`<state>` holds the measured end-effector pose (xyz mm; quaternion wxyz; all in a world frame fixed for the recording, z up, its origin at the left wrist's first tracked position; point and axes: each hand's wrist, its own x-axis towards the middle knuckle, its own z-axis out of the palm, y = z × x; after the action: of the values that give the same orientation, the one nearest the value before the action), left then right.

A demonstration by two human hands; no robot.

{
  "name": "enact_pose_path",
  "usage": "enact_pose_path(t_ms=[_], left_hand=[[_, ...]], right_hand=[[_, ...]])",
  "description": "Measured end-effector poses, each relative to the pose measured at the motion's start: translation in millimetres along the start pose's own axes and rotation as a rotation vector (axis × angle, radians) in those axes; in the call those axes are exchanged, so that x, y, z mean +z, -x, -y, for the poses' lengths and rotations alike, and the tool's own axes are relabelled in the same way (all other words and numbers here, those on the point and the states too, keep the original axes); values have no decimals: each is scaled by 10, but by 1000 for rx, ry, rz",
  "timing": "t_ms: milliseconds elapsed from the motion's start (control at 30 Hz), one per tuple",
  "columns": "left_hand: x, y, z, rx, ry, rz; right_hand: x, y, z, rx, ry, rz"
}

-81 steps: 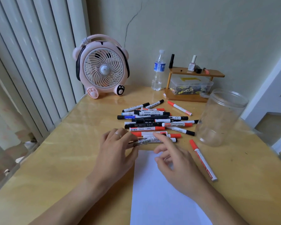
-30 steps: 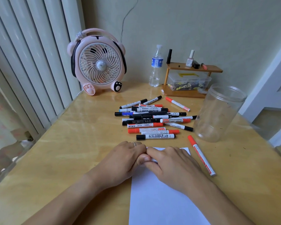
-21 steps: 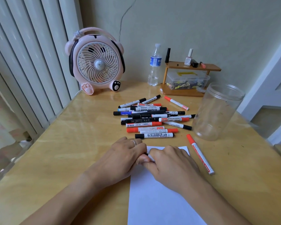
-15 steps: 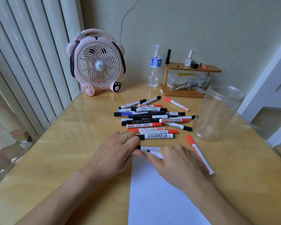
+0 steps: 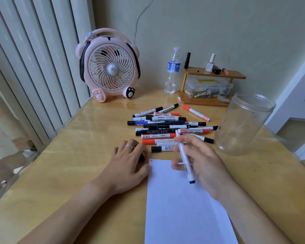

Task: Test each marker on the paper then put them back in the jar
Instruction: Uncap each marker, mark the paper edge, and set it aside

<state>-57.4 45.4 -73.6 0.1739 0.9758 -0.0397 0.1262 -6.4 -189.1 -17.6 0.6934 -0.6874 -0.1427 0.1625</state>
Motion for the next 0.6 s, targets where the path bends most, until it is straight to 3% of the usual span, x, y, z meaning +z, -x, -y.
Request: enact_pose_path(t_ms=[67, 100, 333, 600], left_hand=[[-3, 27, -18, 12, -9, 52], [-4, 37, -25, 14, -21, 66], [62, 87, -169, -41, -87, 41], [27, 81, -167, -30, -15, 67]], right_hand=[[-26, -22, 33, 88, -307, 51], [-32, -34, 35, 93, -340, 72], [178, -107, -46, 93, 25, -121], [314, -113, -160, 20, 212, -153]])
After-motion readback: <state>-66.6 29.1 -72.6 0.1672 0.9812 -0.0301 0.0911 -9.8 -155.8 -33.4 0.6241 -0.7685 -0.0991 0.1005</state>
